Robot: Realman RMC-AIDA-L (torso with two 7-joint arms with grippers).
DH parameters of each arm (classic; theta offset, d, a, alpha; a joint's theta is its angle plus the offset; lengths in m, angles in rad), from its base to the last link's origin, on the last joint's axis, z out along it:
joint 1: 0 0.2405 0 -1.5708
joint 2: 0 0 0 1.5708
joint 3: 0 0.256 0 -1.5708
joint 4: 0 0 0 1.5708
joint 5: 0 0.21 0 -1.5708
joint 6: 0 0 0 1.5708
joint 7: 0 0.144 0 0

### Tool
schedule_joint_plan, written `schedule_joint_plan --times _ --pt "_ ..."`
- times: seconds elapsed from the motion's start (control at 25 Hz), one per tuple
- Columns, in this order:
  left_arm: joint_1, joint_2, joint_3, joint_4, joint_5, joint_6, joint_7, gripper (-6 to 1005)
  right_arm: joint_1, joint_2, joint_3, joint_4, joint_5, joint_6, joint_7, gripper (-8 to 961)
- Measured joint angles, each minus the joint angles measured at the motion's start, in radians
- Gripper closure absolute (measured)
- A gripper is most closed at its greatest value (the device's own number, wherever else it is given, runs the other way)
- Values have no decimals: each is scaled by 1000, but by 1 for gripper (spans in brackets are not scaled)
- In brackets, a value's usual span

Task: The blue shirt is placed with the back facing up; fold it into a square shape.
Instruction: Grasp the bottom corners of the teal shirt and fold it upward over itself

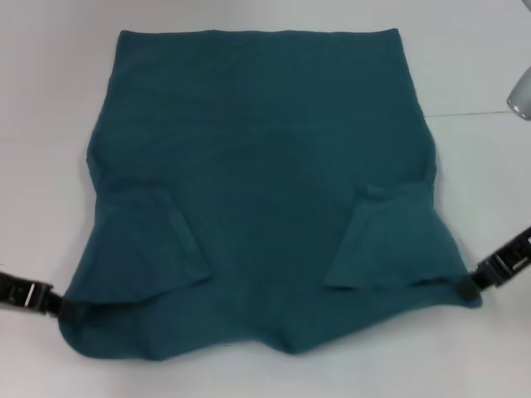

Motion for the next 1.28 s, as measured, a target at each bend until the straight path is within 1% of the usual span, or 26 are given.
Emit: schedule_joint_plan --times 0.12,0.16,0.28,0.48,0.56,0.72,0.76,0.88,1.04,1.12,1.2,1.28 --pt "-10 3 3 0 34 57 -8 973 16 -4 -3 -2 -9 -78 -56 899" --pt "-13 4 4 0 47 74 -10 973 26 -8 -13 4 -44 -99 -65 899" --pt "-20 6 5 0 91 126 -13 973 32 -11 -31 11 -78 -102 -62 898" --pt "-25 10 8 -3 126 243 -5 973 29 -19 -128 65 -107 -109 -59 897" --pt "-25 10 22 -4 141 281 -1 973 26 -18 -179 96 -102 -111 -73 898" --pt "-18 -1 74 -10 149 324 -2 973 25 -12 -220 123 -97 -115 -90 898" --pt "-18 -1 74 -10 149 324 -2 973 26 -11 -235 135 -94 -116 -94 898" --pt "-15 -11 120 -19 150 346 -9 973 25 -9 -307 173 -53 -117 -98 898" --pt "-13 -15 143 -34 161 355 -11 973 9 -11 -427 185 22 -122 -82 897" --pt "-12 -17 160 -36 168 357 -11 973 4 -18 -478 191 63 -123 -64 897" --pt "-10 -18 183 -37 173 359 -9 973 0 -26 -508 192 98 -123 -48 897" --pt "-8 -19 208 -42 174 362 -5 973 -6 -43 -545 192 147 -124 -27 897"
